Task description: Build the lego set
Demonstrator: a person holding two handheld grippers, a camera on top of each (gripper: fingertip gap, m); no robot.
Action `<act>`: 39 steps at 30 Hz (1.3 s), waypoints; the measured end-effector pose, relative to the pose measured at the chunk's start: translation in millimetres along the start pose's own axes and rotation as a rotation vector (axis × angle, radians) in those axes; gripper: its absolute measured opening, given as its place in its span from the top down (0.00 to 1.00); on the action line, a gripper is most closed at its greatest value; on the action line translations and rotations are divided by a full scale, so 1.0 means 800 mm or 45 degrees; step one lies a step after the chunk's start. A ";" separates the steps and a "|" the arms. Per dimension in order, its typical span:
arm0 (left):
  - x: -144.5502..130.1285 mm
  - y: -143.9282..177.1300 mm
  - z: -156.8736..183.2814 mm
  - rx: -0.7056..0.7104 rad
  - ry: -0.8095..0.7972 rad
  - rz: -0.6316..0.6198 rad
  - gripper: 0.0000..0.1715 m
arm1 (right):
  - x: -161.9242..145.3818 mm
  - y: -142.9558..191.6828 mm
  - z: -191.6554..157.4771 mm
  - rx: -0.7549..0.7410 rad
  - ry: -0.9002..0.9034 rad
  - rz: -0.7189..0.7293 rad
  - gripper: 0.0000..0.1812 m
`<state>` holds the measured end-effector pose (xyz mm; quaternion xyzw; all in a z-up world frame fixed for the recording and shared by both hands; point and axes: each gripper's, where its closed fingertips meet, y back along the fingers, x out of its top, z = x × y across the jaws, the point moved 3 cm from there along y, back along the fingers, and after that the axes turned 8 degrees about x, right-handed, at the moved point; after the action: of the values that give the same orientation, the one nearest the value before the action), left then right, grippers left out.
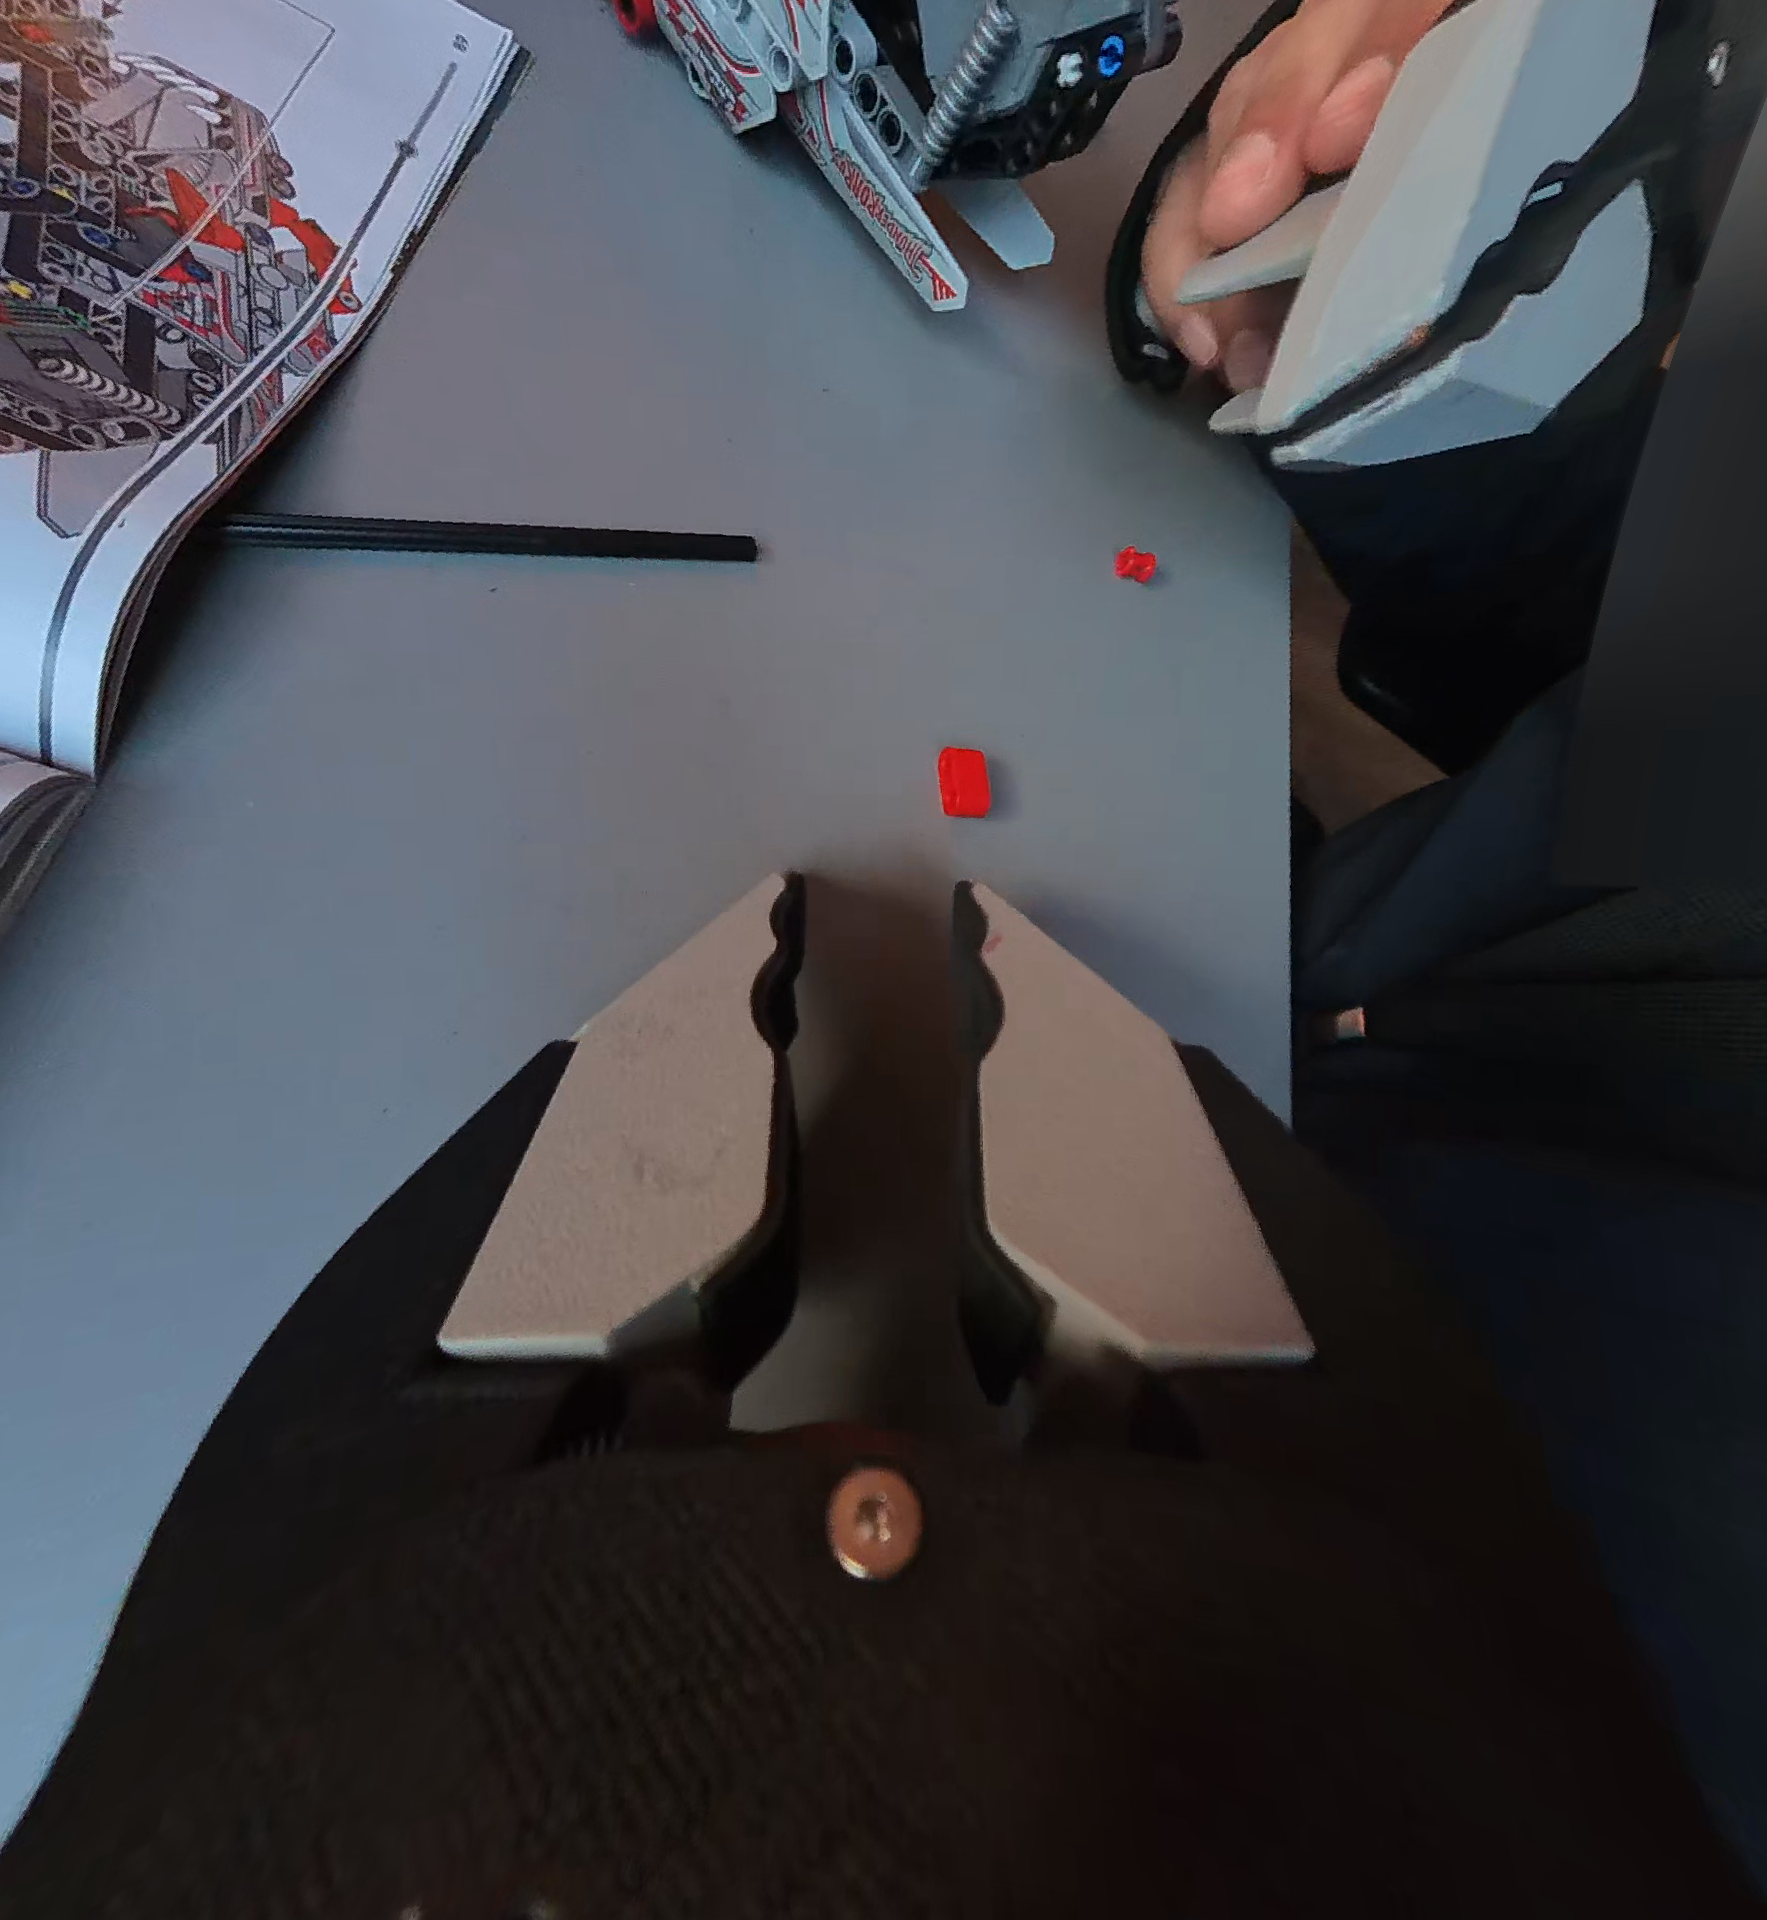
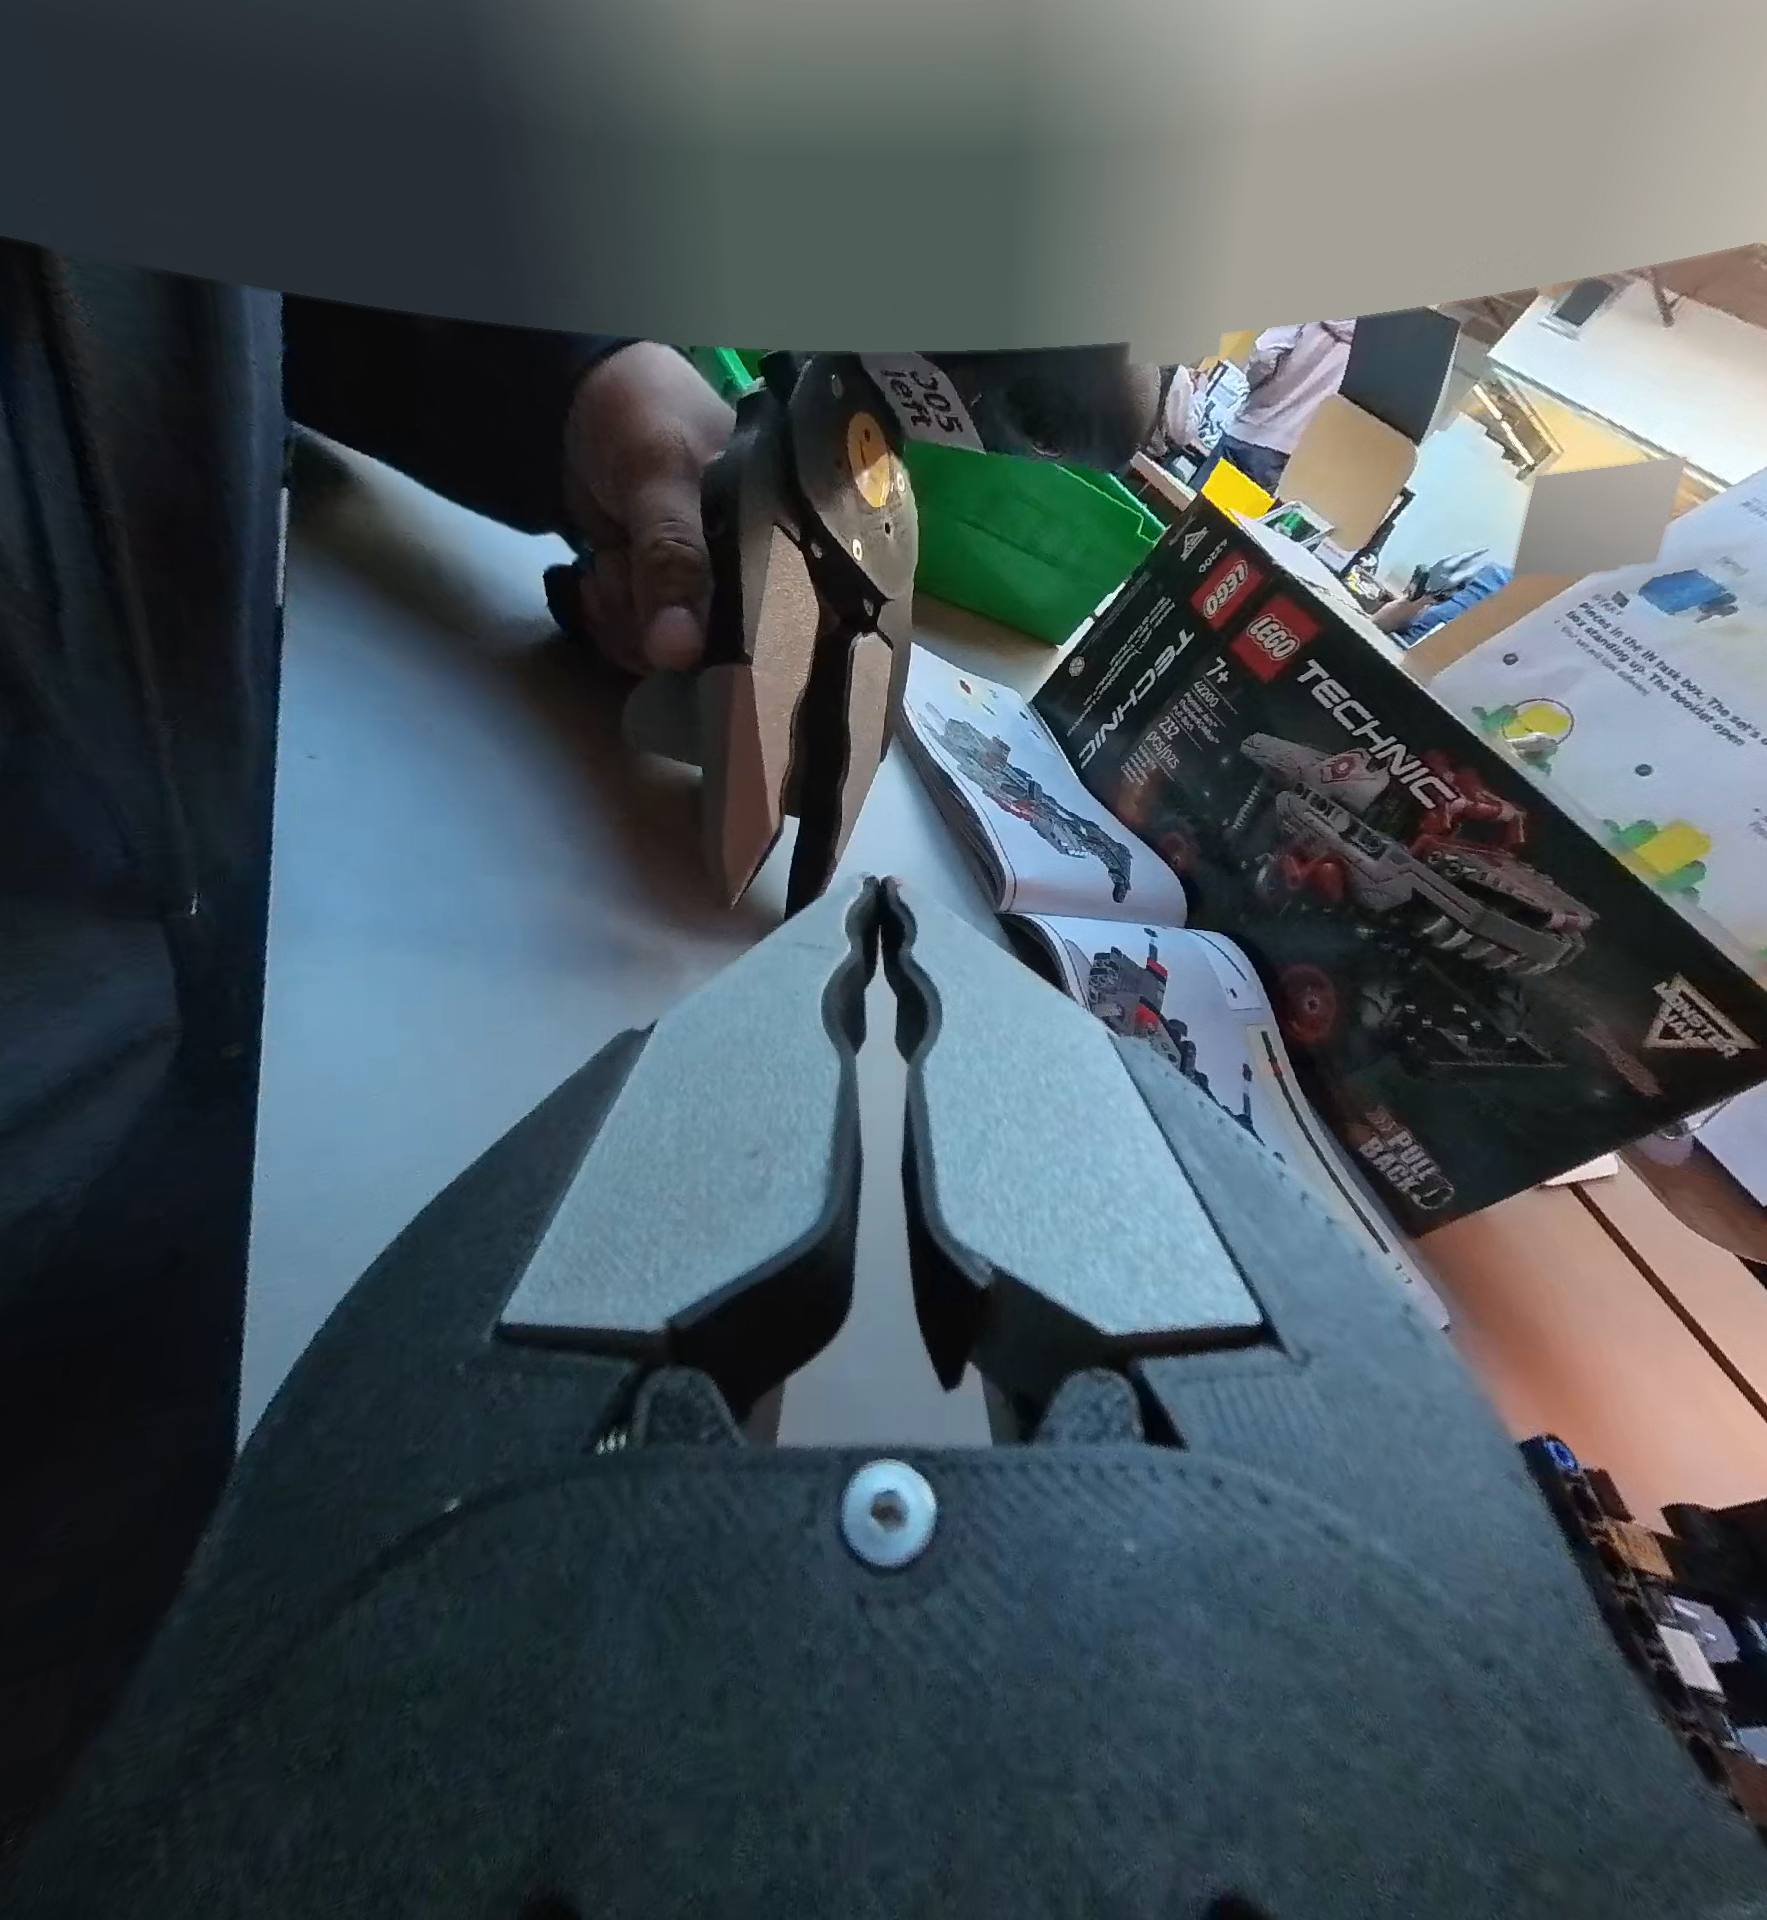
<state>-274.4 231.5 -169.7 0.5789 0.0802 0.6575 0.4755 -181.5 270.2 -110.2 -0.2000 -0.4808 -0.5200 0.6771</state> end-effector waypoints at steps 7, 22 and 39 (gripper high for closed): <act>-0.001 -0.001 0.000 0.013 -0.007 0.002 0.88 | 0.003 0.002 0.002 0.007 -0.021 0.033 1.00; 0.001 0.000 -0.005 -0.020 0.073 0.009 0.92 | 0.007 0.009 0.010 -0.026 -0.074 0.079 1.00; 0.001 -0.006 0.004 0.014 -0.003 -0.007 0.93 | 0.021 0.080 0.037 -0.394 -0.395 0.264 1.00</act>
<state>-269.1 233.2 -171.8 0.5820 0.0850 0.6551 0.4741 -136.9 308.9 -67.5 -0.4272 -0.4705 -0.4784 0.6060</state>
